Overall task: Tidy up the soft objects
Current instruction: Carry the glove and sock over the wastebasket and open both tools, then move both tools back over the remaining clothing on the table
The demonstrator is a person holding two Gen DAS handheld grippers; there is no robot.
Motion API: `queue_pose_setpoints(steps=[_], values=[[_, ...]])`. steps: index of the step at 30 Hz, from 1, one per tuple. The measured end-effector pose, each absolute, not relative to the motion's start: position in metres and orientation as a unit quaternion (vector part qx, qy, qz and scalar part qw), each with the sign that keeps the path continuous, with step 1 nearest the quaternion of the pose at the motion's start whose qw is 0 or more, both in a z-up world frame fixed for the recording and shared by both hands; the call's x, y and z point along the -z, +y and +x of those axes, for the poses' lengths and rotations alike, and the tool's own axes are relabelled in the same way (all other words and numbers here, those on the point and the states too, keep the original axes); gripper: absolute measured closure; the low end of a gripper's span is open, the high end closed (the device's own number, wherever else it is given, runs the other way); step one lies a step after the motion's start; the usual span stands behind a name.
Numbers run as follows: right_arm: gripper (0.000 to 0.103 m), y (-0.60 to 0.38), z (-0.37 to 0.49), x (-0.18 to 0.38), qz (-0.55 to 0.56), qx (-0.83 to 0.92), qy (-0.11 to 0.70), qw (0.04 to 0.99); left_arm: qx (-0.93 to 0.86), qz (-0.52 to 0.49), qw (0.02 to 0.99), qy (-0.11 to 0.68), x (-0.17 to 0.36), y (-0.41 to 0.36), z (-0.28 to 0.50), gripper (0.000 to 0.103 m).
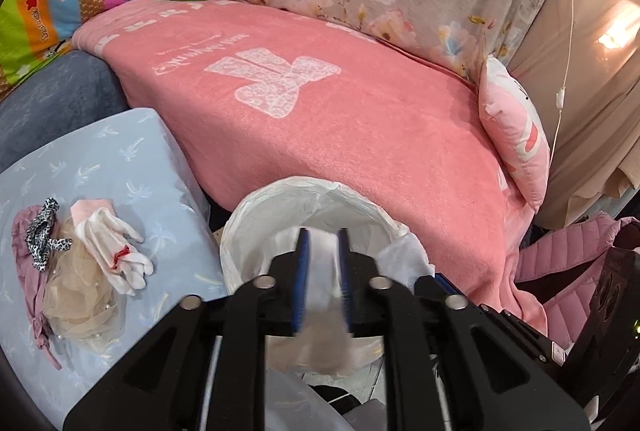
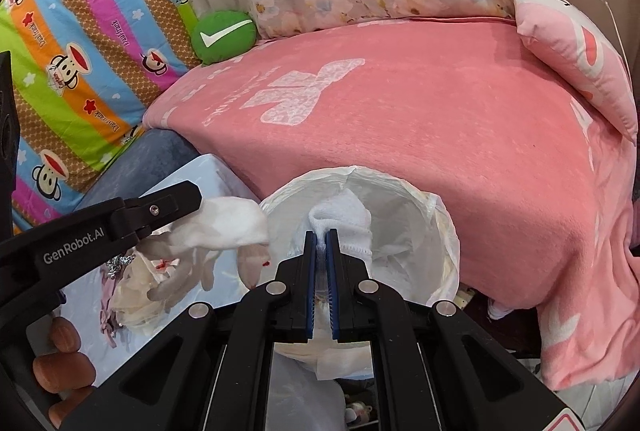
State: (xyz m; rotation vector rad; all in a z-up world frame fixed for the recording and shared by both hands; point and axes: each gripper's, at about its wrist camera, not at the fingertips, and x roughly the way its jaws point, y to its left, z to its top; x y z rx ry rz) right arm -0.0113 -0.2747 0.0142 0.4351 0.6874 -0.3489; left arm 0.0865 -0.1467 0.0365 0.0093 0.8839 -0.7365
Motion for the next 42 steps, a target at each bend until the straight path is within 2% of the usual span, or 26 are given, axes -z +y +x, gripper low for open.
queue_pose_setpoints(steps=[2, 5, 11, 16, 42], values=[[0.098, -0.276, -0.011, -0.014, 0.211, 0.168, 0.332, 0.904, 0.341, 0.0, 0.841, 0.421, -0.035, -0.146, 0.088, 0.056], [0.098, -0.276, -0.008, -0.014, 0.21, 0.167, 0.332, 0.904, 0.329, 0.0, 0.848, 0.416, -0.035, -0.143, 0.089, 0.044], [0.092, -0.271, -0.005, -0.015, 0.206, 0.168, 0.329, 0.906, 0.302, 0.014, 0.859, 0.412, -0.031, -0.134, 0.091, 0.042], [0.077, -0.266, -0.002, -0.016, 0.203, 0.166, 0.329, 0.907, 0.281, 0.013, 0.864, 0.417, -0.025, -0.122, 0.093, 0.042], [0.066, -0.191, 0.022, -0.016, 0.157, 0.102, 0.36, 0.914, 0.186, -0.023, 0.882, 0.432, -0.007, -0.036, 0.105, 0.04]])
